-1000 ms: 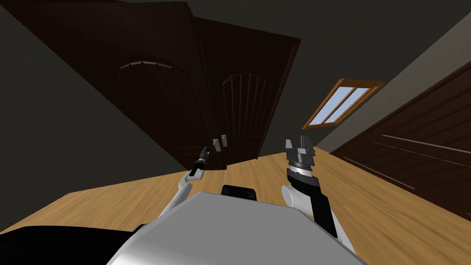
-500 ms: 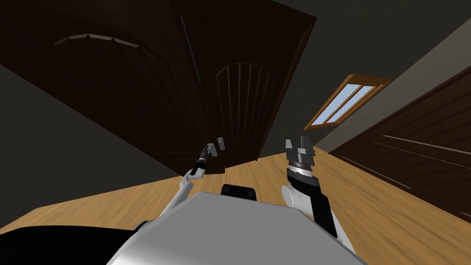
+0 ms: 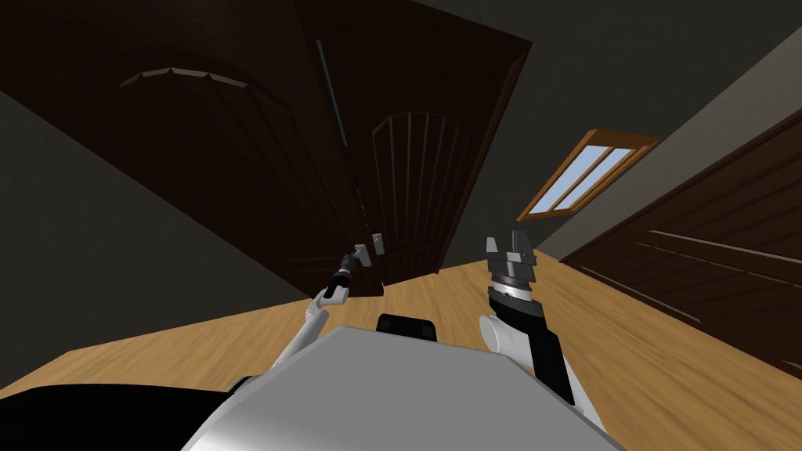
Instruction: Pull the door open
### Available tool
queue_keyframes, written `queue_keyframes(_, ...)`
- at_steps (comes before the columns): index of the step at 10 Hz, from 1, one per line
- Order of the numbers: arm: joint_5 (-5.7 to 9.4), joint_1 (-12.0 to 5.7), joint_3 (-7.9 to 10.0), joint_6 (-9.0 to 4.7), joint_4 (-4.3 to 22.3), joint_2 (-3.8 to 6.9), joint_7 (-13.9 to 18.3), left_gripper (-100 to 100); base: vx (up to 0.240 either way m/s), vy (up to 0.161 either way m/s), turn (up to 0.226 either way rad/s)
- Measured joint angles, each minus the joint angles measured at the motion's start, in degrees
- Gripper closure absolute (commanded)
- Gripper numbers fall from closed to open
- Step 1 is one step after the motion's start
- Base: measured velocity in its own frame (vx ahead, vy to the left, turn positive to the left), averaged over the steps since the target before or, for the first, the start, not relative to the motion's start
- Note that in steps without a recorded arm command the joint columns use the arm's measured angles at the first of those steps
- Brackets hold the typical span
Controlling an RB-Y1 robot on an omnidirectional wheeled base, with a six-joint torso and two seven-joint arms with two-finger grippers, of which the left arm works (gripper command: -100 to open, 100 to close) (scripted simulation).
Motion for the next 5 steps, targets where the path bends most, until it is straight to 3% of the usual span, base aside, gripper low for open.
queue_keyframes(1, 0.0, 0.03, -0.02, 0.0, 0.01, -0.02, 0.0, -100, -0.137, 0.018, -0.004)
queue_keyframes(5, 0.0, 0.98, -1.36, 0.16, -1.6, 0.34, 0.68, -100, -0.185, -0.032, -0.021)
